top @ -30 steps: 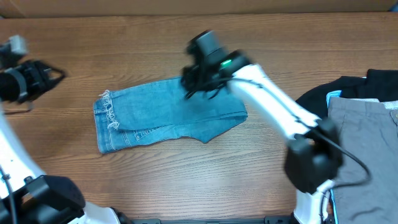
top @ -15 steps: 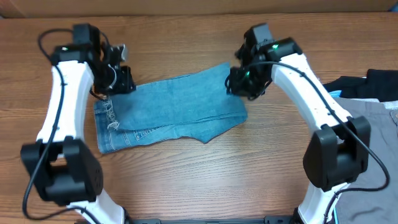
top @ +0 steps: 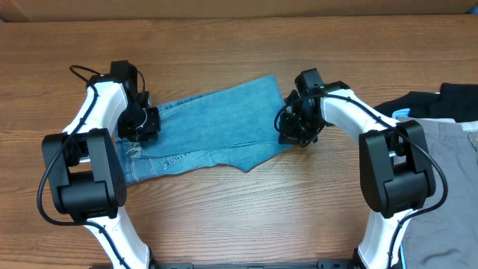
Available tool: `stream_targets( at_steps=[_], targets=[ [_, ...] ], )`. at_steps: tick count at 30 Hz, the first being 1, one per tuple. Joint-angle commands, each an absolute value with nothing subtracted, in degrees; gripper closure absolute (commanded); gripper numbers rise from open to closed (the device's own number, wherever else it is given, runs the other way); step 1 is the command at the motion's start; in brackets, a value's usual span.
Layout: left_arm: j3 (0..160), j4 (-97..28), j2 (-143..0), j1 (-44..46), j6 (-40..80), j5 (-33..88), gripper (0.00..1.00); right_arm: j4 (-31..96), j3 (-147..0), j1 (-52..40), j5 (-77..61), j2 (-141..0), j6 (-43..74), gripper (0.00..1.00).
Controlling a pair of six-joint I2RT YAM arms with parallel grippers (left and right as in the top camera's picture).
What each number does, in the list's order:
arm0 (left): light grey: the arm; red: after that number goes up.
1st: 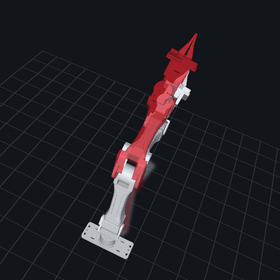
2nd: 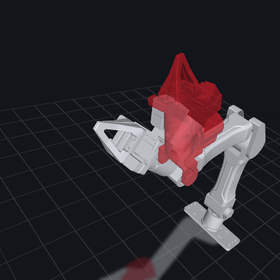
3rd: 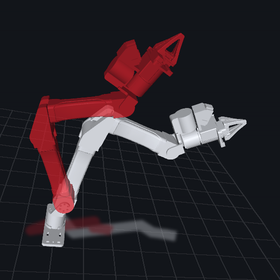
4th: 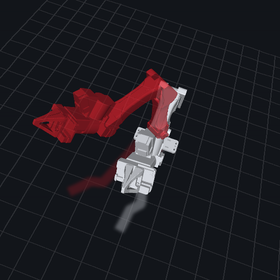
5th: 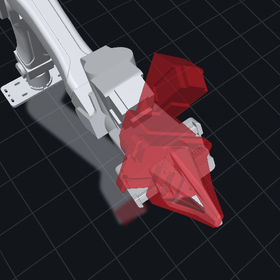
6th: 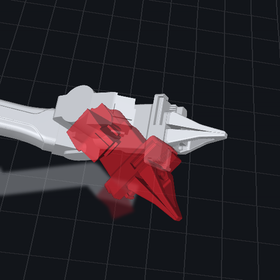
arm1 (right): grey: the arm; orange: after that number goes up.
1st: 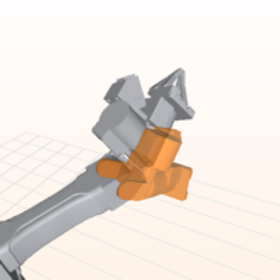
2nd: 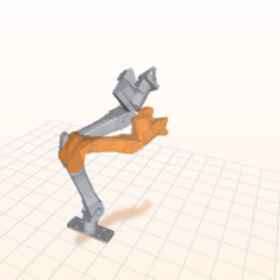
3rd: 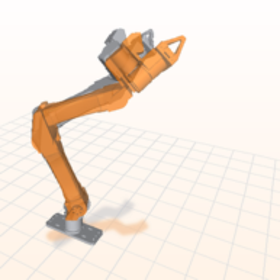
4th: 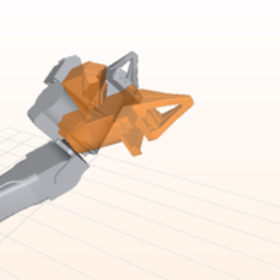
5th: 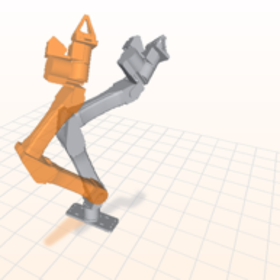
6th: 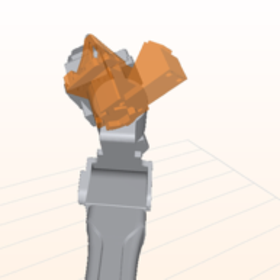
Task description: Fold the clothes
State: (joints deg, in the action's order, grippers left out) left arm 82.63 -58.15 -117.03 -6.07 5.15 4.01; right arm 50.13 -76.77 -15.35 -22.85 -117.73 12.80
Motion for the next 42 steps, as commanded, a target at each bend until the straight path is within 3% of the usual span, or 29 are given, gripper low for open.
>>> stream_targets(
  at_steps=[1,5,9,16,23,31,36,42],
  targets=[
    [83.5,-58.1,-118.1,-6.8,6.5,-1.5,0.74,51.9,-74.4,-14.7,-19.0,-119.8,13.7,0.95],
    [89.8,-63.6,-117.4,-6.8,6.4,0.2,0.78,57.4,-77.7,-14.3,-19.0,-117.4,13.5,0.96],
    [97.8,-69.8,-115.5,-6.7,5.2,9.2,0.79,60.5,-80.9,-14.5,-21.5,-111.1,12.7,0.96],
    [101.1,-70.8,-108.9,-3.7,-0.1,23.8,0.74,58.4,-81.9,-16.2,-33.1,-104.2,12.2,0.96],
    [96.3,-72.4,-108.3,4.3,-2.0,23.9,0.73,55.4,-80.6,-20.3,-35.9,-105.3,14.0,0.95],
    [77.5,-60.5,-108.3,13.1,-3.5,20.7,0.67,52.2,-79.9,-26.4,-33.1,-109.7,19.4,0.95],
    [65.6,-50.3,-108.3,13.3,1.1,16.9,0.68,48.7,-77.3,-29.2,-32.2,-116.6,27.2,0.95],
    [61.1,-50.9,-108.3,11.6,2.3,9.5,0.72,48.4,-76.1,-29.3,-32.8,-123.0,31.9,0.96]
  ],
)
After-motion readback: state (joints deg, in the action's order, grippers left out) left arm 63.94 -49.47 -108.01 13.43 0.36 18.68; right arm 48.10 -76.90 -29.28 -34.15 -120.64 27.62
